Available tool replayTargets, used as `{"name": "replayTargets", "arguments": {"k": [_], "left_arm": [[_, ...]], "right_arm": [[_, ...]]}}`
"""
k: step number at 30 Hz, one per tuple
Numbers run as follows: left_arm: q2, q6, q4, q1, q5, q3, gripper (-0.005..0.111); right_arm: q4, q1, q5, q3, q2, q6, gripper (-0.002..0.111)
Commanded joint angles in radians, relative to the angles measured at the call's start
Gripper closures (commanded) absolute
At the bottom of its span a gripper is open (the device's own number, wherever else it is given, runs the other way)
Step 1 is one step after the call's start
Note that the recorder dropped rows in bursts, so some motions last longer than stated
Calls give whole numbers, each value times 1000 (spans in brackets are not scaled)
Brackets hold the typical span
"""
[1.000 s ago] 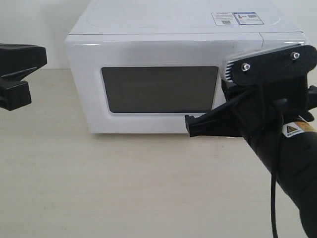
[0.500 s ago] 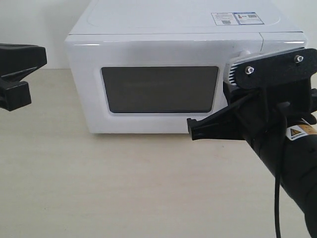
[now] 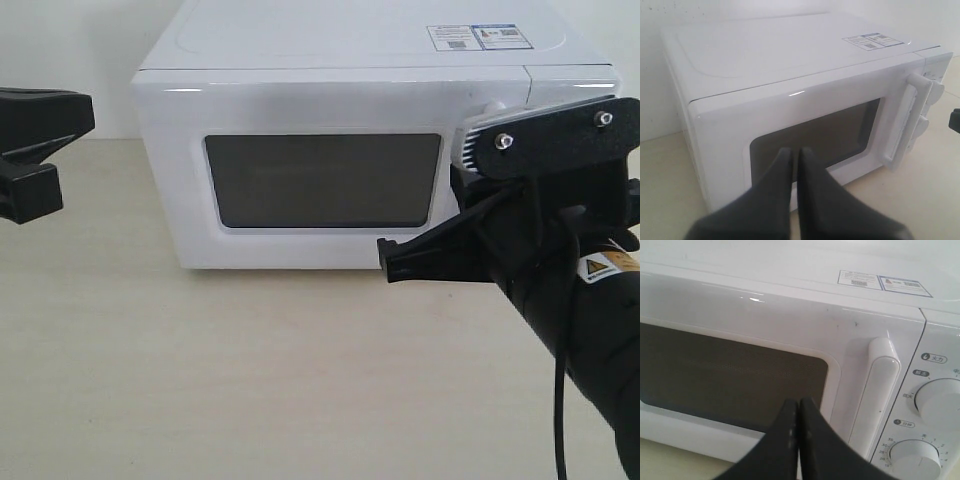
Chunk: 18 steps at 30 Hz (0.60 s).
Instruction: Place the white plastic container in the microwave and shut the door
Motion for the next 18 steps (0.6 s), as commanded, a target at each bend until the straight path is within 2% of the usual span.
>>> {"name": "replayTargets", "arguments": {"k": [1, 15, 18], "left_arm": [[-8, 6, 1, 5, -13, 5, 102], [-8, 6, 1, 5, -13, 5, 102], [-8, 6, 1, 5, -13, 5, 102]], "right_arm": [[-2, -1, 9, -2, -8, -2, 109], [-2, -1, 11, -2, -15, 0, 109], [-12, -1, -41, -2, -37, -1, 109]]}}
